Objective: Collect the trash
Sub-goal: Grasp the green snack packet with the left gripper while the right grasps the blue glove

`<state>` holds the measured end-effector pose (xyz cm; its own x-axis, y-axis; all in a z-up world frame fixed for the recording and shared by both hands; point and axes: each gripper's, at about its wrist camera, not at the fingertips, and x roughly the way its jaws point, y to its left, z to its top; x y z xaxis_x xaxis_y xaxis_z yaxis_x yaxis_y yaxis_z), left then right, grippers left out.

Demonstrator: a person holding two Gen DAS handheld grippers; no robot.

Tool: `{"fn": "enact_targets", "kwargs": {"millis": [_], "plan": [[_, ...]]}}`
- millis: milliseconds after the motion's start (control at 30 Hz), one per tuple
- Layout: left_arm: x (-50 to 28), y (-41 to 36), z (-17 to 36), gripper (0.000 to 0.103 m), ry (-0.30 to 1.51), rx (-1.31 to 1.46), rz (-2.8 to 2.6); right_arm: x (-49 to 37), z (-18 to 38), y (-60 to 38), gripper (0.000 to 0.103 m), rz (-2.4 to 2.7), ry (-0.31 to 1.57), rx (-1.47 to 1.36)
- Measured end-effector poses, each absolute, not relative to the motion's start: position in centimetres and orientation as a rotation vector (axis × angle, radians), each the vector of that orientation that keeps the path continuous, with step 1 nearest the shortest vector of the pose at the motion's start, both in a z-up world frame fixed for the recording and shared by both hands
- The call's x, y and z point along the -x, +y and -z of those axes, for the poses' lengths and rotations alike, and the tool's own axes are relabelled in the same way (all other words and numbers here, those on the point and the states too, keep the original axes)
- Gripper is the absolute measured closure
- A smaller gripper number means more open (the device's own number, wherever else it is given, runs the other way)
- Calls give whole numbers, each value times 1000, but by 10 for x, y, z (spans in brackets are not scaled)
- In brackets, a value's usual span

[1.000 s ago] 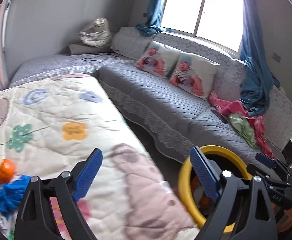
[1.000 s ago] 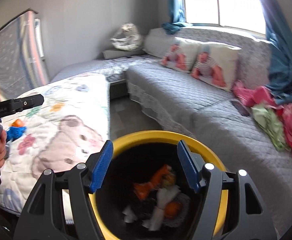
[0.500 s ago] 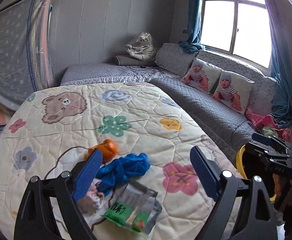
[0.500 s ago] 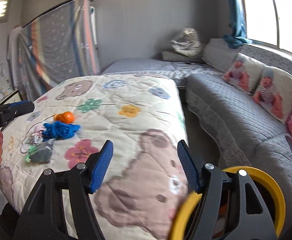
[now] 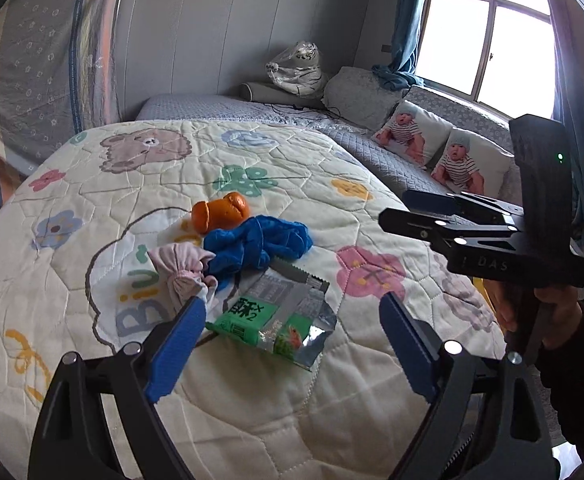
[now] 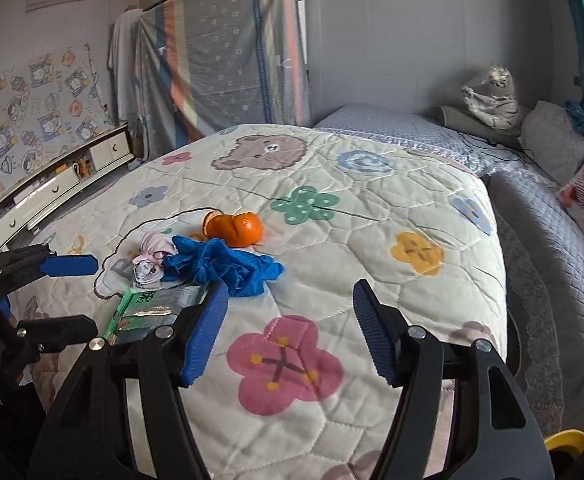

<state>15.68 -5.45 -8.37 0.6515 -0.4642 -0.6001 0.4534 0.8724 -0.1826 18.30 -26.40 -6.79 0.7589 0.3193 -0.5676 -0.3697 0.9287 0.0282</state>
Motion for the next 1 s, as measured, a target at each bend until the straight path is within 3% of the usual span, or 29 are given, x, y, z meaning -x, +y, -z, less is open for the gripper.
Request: {"fn": "enact_targets", "kwargs": {"millis": [300,633,800,1000], "plan": [[-173,-55,102,29,757,56,496,-223,86,-233,55,-497,691,152],[-193,-56,113,39,828,49,451,-252,104,-215,60,-559,785,217],[-198,-57,119,52,848,31,430,-264,111,-205,64,-571,817,254],[-207,-55,121,60,872,53,429,-280,113,-197,72,-571,834,265]]}}
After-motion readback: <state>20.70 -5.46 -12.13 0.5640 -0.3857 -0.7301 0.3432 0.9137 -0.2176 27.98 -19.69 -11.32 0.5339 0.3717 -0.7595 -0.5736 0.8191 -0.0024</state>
